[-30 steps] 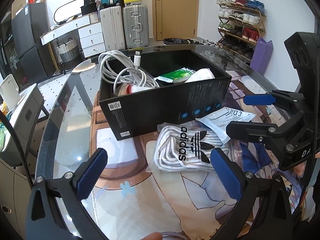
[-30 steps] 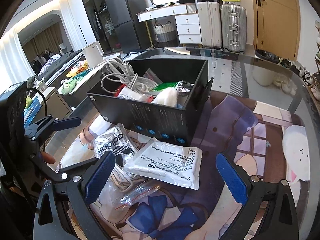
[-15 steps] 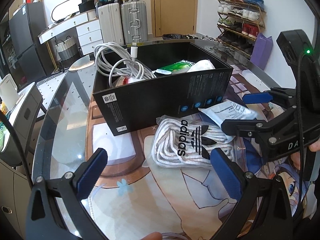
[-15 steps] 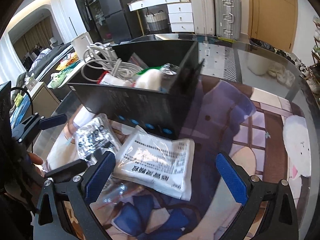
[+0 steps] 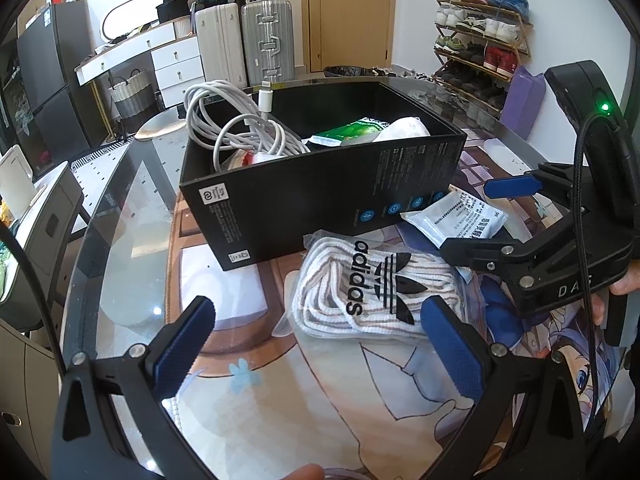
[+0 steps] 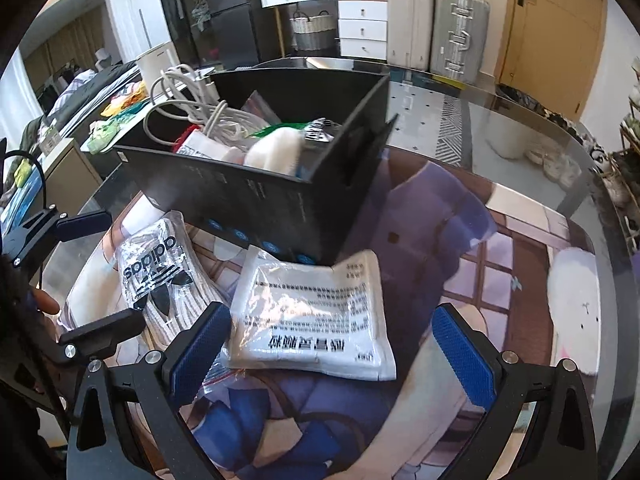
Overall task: Organize soft objects
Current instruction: 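Close right gripper on white medicine packet while left gripper grasps bagged adidas rope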
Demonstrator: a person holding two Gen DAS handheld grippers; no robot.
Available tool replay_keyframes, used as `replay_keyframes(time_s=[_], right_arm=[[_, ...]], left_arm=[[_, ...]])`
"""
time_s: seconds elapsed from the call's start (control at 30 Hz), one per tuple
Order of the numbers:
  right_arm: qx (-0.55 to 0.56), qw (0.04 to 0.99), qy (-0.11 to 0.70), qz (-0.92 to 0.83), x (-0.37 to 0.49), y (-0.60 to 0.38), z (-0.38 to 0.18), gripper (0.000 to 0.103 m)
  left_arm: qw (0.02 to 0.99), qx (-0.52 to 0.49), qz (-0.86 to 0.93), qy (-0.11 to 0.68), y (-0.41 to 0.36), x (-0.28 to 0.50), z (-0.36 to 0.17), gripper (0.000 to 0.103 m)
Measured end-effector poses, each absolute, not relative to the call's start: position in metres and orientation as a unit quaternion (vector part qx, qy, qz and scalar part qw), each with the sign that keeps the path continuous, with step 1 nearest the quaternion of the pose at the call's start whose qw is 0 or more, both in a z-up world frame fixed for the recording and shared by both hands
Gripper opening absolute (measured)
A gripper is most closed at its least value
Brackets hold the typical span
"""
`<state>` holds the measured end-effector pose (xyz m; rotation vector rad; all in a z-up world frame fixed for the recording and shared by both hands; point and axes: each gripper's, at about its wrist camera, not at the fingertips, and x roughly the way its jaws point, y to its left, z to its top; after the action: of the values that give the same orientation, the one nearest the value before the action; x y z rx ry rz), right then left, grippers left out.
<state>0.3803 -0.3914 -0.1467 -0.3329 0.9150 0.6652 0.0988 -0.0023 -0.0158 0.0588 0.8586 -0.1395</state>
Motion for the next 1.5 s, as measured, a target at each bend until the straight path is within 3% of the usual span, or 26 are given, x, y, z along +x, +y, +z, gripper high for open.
replay_keyframes(time_s=[1.13,1.33,1.5], right_arm=[[-0.186,0.825,0.434,0.309,0.394,-0.396,-0.158,0.102],[-0.188,0.825,0.422,0.324,0.388,-0.395,-0.155,0.081],[-0.188,0.825,0.417,0.332,0.384,-0.395,-0.153,0.072]], left_arm=[[0.896,0.027,-0.107,0.431,-0.018,0.099,-0.015,0.103],[0.890,0.035,-0.127,0.436,-0.024,0.098,-0.014,0.103],[0.886,0.050,-0.139,0.439,-0.033,0.098,-0.016,0.103]])
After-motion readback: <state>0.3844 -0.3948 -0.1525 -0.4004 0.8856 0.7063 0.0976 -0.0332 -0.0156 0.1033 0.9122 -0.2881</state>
